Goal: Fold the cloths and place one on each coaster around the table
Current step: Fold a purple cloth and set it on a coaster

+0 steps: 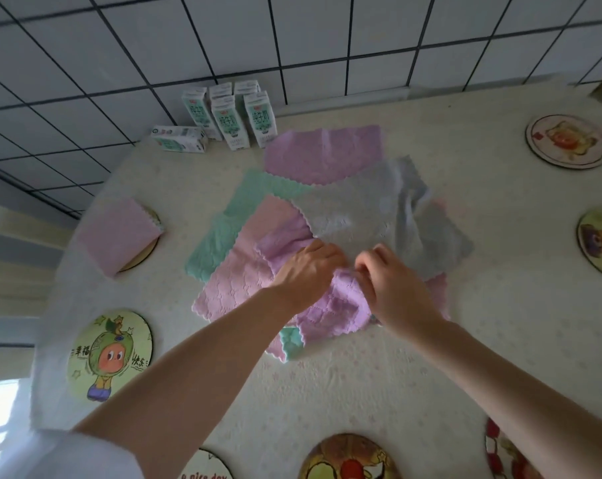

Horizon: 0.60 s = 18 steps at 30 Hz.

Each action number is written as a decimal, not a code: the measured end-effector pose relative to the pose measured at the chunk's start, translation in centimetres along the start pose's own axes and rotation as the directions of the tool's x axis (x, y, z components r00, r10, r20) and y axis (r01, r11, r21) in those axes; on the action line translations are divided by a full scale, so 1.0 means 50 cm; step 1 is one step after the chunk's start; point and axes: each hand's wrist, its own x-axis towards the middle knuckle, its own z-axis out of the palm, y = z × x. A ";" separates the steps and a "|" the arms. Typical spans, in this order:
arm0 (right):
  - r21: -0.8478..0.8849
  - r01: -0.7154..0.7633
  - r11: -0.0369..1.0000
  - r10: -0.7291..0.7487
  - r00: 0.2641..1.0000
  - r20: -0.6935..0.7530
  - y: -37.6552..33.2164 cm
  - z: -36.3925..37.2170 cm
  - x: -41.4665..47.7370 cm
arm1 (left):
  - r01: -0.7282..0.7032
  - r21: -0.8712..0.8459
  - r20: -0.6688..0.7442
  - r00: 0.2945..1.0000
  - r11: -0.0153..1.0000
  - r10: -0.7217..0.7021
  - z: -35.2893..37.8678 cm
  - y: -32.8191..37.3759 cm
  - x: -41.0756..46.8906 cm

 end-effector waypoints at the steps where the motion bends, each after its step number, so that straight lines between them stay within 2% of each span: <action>1: 0.016 0.026 1.000 -0.025 0.998 -0.049 -0.005 -0.019 0.008 | 0.029 -0.006 0.010 1.000 1.000 -0.029 -0.002 -0.002 0.006; 4: 0.056 0.047 0.997 -0.040 0.992 -0.118 -0.013 -0.066 0.035 | 0.155 -0.101 0.004 0.988 0.983 -0.155 -0.017 -0.007 0.029; 7: 0.240 0.018 0.970 0.009 0.994 -0.110 -0.022 -0.107 0.054 | 0.277 -0.227 -0.004 0.958 0.934 -0.285 -0.043 -0.010 0.059; 10: 0.424 0.066 0.903 -0.002 0.989 -0.150 -0.049 -0.147 0.062 | 0.364 -0.297 0.015 0.926 0.883 -0.377 -0.072 -0.022 0.089; 13: 0.582 0.124 0.804 -0.038 0.987 -0.158 -0.087 -0.183 0.064 | 0.402 -0.367 -0.015 0.899 0.839 -0.437 -0.103 -0.039 0.105; 18: 0.655 0.183 0.733 -0.074 0.979 -0.191 -0.125 -0.201 0.078 | 0.422 -0.327 -0.145 0.862 0.846 -0.486 -0.156 -0.094 0.073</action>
